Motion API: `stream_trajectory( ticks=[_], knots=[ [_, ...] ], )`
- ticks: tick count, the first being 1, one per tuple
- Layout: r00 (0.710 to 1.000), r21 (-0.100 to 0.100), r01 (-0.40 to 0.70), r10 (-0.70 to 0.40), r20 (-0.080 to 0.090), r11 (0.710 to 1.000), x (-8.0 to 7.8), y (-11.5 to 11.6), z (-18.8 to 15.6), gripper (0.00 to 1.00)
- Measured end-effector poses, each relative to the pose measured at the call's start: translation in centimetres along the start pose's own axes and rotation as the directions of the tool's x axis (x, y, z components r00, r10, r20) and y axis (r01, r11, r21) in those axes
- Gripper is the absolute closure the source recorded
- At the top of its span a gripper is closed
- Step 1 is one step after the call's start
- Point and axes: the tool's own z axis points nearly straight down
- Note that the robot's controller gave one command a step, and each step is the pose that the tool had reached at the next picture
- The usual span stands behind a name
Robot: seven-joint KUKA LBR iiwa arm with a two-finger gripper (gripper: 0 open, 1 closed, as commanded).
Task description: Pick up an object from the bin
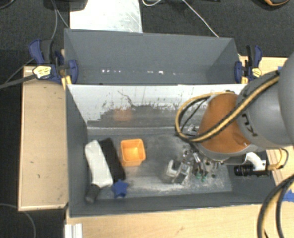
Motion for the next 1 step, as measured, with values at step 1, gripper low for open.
stream_trajectory(
  ticks=[1],
  knots=[
    [1.000, 0.000, 0.001, -0.001, 0.001, 1.000, 0.00, 0.00, -1.30, 1.00]
  ],
)
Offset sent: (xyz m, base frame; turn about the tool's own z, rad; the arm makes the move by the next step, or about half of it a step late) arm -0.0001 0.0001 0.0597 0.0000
